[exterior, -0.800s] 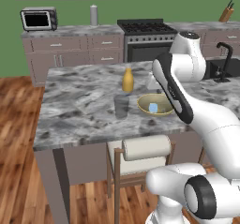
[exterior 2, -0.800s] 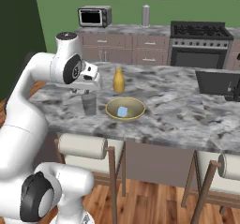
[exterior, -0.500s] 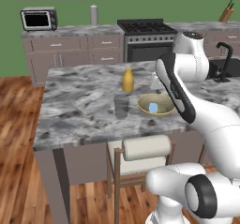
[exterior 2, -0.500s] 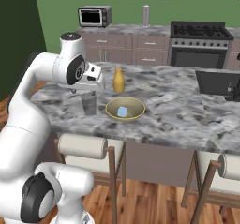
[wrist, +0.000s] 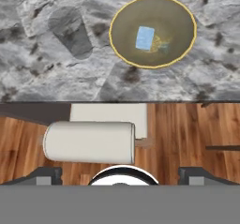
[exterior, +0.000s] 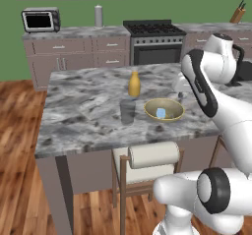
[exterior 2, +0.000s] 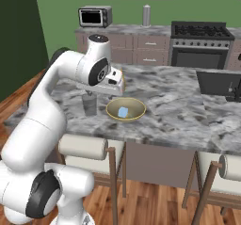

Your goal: There are two ice cubes in the ice bowl. Place both ice cubes in the glass cup.

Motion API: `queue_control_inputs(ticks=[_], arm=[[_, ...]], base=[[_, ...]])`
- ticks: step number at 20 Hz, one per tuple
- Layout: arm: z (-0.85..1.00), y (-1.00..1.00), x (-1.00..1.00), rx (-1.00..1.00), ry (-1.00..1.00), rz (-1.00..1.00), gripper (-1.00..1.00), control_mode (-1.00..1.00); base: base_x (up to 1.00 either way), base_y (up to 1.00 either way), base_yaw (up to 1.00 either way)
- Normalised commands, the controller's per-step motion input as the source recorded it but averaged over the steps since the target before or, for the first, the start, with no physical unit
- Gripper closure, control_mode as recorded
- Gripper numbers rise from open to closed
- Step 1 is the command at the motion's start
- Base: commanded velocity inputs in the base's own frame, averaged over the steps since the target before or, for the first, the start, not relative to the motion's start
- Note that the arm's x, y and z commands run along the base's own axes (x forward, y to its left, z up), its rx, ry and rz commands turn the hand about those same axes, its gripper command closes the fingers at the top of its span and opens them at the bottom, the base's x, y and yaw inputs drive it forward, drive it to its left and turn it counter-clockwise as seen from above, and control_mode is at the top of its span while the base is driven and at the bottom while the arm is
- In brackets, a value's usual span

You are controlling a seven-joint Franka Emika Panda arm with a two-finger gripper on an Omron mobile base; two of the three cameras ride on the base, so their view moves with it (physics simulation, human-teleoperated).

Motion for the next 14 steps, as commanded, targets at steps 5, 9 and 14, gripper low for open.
queue_control_inputs(ticks=[5,9,14], arm=[[-0.01,-0.17,0.21,0.01,0.00,0.00,-1.00,-1.00],[-0.17,-0.61,0.53,0.06,0.12,0.00,-1.00,-1.00],[-0.14,-0.57,0.52,0.06,0.16,0.00,-1.00,-1.00]], base=[[0.00,0.00,0.00],[0.00,0.00,0.00],[0.00,0.00,0.00]])
